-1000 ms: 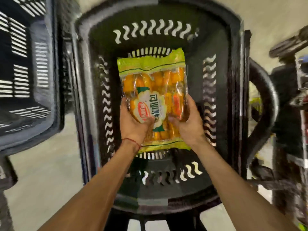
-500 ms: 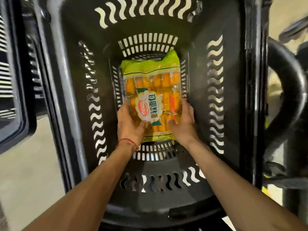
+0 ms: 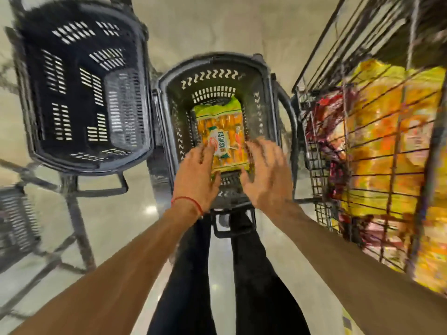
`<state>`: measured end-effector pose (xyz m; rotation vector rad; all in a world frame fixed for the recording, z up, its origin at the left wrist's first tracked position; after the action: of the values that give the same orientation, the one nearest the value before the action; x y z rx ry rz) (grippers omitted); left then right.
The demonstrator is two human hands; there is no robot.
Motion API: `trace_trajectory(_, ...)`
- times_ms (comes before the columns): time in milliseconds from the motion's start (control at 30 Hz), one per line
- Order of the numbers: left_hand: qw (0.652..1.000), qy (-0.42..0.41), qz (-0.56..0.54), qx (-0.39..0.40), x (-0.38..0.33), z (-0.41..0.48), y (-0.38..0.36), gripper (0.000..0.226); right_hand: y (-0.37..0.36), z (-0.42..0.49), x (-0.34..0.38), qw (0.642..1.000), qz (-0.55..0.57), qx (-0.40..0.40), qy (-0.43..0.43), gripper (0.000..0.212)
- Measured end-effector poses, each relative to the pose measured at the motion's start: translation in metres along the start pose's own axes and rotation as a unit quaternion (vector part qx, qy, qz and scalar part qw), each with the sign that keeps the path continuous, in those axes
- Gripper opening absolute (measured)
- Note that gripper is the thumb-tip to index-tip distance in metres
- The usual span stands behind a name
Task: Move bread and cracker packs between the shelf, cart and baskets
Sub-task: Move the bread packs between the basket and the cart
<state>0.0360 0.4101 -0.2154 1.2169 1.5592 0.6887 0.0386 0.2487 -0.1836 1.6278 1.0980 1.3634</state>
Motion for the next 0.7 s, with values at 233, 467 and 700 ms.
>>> trace_trajectory(233,0.985,-0.091,0.144,-0.004,-0.067,-0.078,0.098,0.076,0.118,-0.060,0.030,0.991,-0.123,-0.008,0.056,0.069)
trace_trajectory(467,0.969,-0.118,0.212,-0.053,-0.116,-0.143,0.143,0.073,0.187,-0.129,0.040,0.985,-0.131,-0.027,0.106,0.074)
trace_trajectory(700,0.952,-0.186,0.232,-0.076,-0.145,-0.195,0.170,0.071,0.244,-0.186,0.023,0.978,-0.178,-0.091,0.066,0.074)
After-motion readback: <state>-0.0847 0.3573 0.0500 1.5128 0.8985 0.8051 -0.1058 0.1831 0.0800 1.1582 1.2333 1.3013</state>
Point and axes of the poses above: each hand's wrist, its own z-axis towards the middle knuckle, its own y-axis out of the back of the hand, x = y × z, the point moved 9 cm from there along z, towards the middle knuckle, and after that the axes turned 8 degrees about -x, right-handed, at the moved point
